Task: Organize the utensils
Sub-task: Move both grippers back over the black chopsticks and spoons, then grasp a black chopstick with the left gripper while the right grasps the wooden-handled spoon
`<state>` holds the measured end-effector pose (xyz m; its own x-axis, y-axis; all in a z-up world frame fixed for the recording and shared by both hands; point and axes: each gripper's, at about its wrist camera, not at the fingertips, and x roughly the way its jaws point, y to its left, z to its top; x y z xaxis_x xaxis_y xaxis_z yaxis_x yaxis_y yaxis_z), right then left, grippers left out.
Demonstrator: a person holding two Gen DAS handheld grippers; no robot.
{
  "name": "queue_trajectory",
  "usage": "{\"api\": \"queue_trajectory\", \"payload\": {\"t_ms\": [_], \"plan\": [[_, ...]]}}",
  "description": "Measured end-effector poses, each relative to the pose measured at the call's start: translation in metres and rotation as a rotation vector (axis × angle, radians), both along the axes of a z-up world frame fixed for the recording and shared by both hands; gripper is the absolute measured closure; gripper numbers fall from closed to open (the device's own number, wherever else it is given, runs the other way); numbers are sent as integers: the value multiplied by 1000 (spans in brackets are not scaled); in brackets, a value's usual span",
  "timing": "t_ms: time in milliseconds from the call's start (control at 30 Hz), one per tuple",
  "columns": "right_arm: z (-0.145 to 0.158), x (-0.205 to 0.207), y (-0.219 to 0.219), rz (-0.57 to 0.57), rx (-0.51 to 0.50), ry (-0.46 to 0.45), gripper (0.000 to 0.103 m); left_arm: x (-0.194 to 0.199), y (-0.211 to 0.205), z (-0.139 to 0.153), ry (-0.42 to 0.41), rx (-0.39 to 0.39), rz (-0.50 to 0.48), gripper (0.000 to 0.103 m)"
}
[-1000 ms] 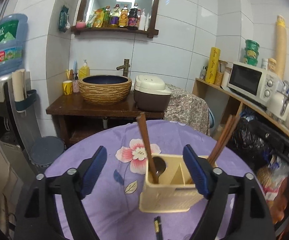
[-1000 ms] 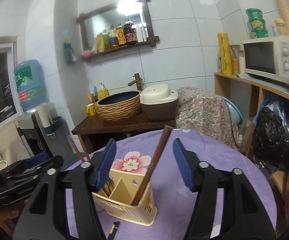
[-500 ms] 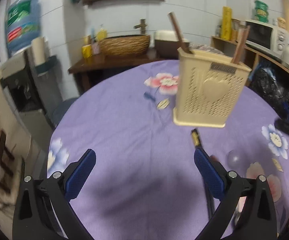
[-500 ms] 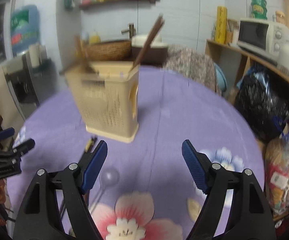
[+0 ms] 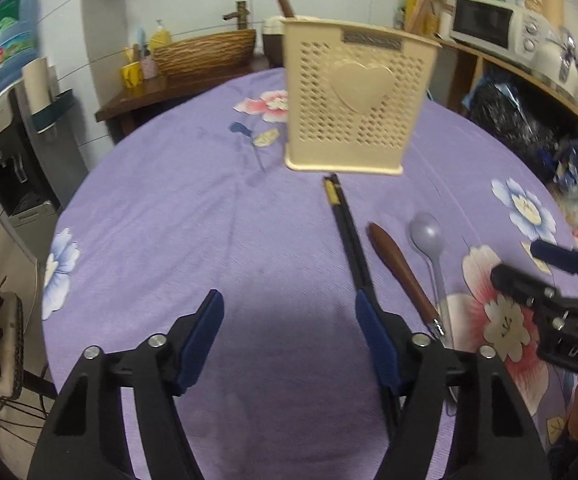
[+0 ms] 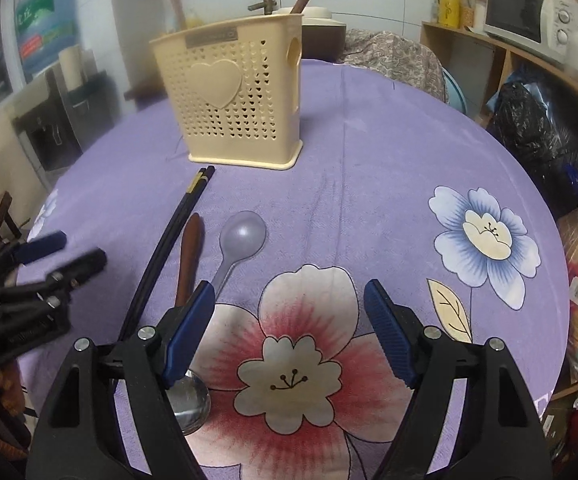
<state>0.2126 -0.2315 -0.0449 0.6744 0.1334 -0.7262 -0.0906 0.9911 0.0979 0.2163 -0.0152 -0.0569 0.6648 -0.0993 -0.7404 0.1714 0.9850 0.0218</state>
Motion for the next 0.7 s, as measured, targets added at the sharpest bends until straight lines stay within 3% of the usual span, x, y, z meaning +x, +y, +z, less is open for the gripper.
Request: {"api": "queue_trajectory", "payload": {"t_ms": [400,633,700], "plan": [[-1,-2,-9,-9,41,8,26,0,-17,-20,67,9,-34,48],[-1,-2,-12,-11,43,10,26,4,-9,-21,88,31,6,48],[-1,-2,-11,-10,48,7,26,6,-5,-21,96,-11,14,48]]}}
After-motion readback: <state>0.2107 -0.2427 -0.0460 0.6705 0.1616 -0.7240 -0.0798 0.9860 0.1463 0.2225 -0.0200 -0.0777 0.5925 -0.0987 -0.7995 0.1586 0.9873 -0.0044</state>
